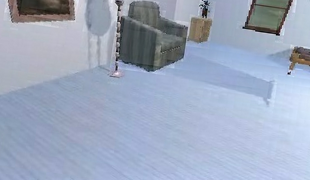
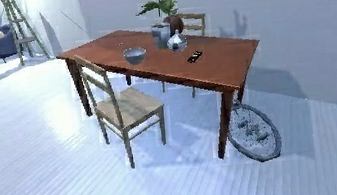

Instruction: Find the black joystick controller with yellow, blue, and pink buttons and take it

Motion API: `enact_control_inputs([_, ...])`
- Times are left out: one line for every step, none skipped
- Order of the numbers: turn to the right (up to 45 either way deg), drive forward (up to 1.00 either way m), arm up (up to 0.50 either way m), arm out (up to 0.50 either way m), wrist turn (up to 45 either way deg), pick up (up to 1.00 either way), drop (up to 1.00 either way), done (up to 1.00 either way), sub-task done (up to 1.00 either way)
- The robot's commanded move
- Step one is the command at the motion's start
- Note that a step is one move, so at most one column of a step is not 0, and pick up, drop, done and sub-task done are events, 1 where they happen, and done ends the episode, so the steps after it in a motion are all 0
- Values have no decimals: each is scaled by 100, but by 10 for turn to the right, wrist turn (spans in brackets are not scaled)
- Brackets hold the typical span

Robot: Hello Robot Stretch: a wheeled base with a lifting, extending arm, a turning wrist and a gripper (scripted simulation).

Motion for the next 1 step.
enact_control_inputs([30, 0, 0, 0, 0, 0, 0, 0, 0])
